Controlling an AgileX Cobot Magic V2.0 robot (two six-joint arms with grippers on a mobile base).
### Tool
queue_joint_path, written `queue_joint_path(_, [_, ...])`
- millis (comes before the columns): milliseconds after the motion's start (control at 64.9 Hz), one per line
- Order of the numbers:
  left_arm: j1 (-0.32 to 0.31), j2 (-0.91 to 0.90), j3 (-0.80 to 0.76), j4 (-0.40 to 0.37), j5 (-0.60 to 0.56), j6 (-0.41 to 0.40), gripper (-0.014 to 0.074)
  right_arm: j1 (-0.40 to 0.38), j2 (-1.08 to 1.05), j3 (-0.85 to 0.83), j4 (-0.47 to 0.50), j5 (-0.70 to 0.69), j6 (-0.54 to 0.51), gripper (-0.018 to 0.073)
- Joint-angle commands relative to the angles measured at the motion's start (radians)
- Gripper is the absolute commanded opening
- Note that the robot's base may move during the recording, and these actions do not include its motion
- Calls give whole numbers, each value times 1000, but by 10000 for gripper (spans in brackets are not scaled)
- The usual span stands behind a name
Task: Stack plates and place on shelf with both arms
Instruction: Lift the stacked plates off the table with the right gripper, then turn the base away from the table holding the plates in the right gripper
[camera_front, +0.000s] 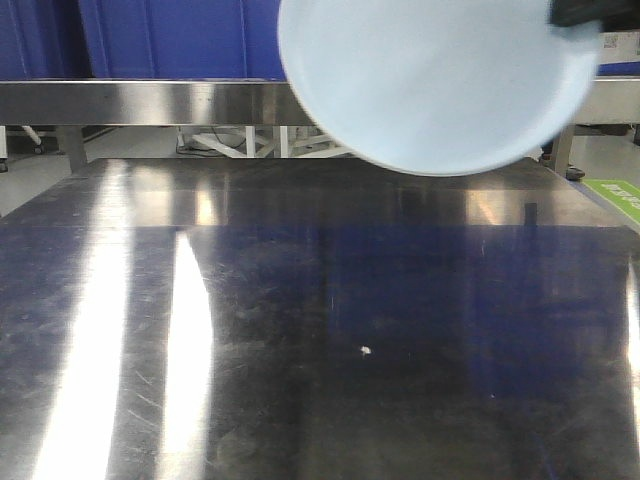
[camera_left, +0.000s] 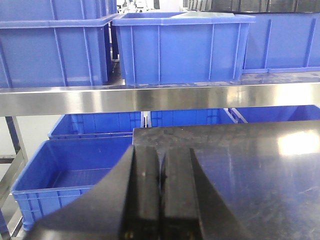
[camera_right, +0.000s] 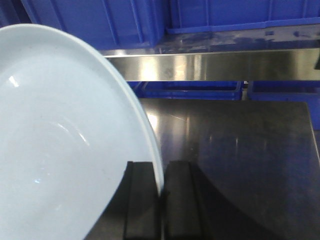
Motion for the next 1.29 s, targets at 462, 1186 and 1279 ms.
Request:
queue_joint_path(462, [0,4,-30,0,-80,1,83,-40,-499,192,-95,43,-78,57])
queue_joint_path(1186, [0,4,-30,0,-80,1,83,-40,-560,192,-99,148,-78,57])
queue_joint_path(1279, [0,4,-30,0,-80,1,83,-40,-560,192,-99,148,-78,57])
